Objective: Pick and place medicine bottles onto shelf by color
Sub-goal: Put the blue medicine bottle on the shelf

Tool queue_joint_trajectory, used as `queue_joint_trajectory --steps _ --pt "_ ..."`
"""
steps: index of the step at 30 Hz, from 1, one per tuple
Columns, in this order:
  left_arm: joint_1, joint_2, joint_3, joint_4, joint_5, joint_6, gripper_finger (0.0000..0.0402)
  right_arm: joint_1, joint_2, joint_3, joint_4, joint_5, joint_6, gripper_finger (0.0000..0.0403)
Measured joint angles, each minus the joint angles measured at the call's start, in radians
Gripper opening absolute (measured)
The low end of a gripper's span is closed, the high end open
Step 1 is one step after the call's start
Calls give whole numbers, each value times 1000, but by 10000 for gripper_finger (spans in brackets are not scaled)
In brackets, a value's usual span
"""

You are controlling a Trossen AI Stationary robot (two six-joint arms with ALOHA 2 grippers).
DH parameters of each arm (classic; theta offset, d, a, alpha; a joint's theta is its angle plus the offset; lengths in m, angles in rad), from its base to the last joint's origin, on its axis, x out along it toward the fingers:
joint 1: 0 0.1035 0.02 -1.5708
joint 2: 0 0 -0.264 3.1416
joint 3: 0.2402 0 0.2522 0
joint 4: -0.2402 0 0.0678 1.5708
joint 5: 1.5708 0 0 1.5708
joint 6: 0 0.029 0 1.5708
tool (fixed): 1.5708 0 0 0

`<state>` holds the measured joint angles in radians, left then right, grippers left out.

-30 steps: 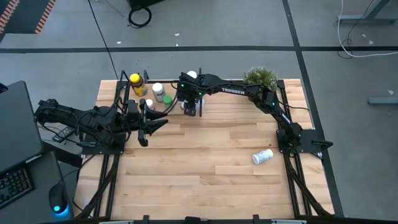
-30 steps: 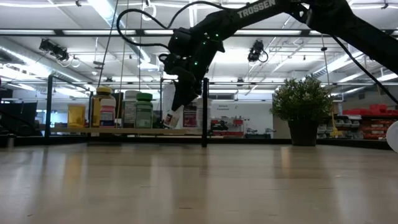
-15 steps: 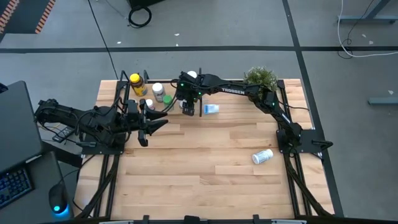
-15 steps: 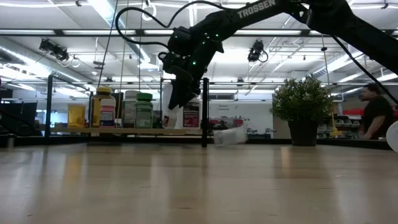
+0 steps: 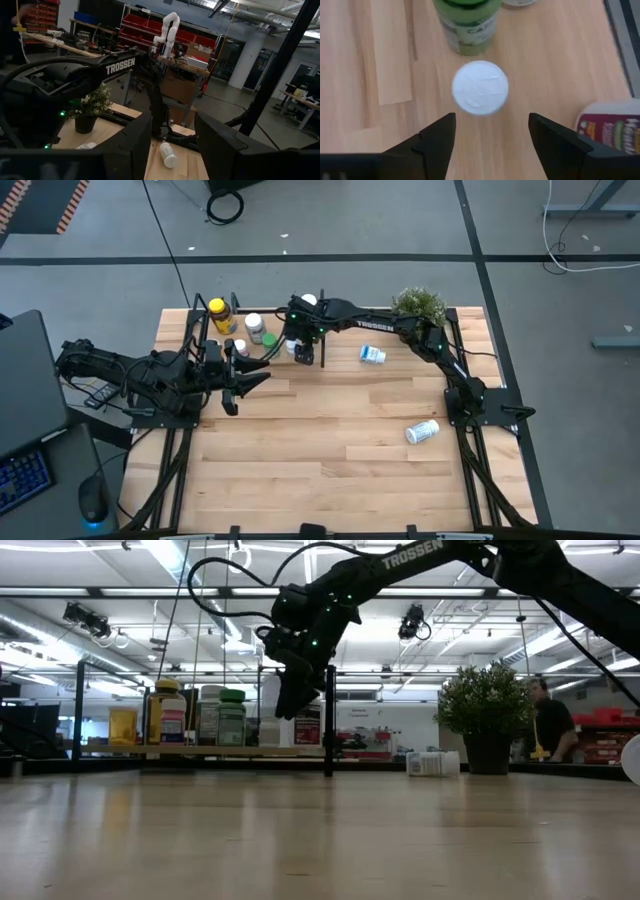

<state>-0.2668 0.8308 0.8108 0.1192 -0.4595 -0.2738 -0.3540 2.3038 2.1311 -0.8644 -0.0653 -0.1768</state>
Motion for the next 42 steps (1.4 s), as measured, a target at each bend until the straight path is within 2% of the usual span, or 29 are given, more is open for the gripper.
queue_joint_trajectory --steps 15,23,29,35,42 --pt "2 0 0 5 0 0 162 -2 -220 0 -38 46 75 266" --pt "2 0 0 6 0 0 162 0 -353 1 -186 50 152 266" --pt "2 0 0 6 0 0 162 -17 -421 -2 -358 125 153 266" --pt "2 0 0 7 0 -2 162 -53 -477 -140 -402 139 152 266" --pt "-8 0 0 10 0 -40 162 -117 -576 -442 -281 119 144 266"
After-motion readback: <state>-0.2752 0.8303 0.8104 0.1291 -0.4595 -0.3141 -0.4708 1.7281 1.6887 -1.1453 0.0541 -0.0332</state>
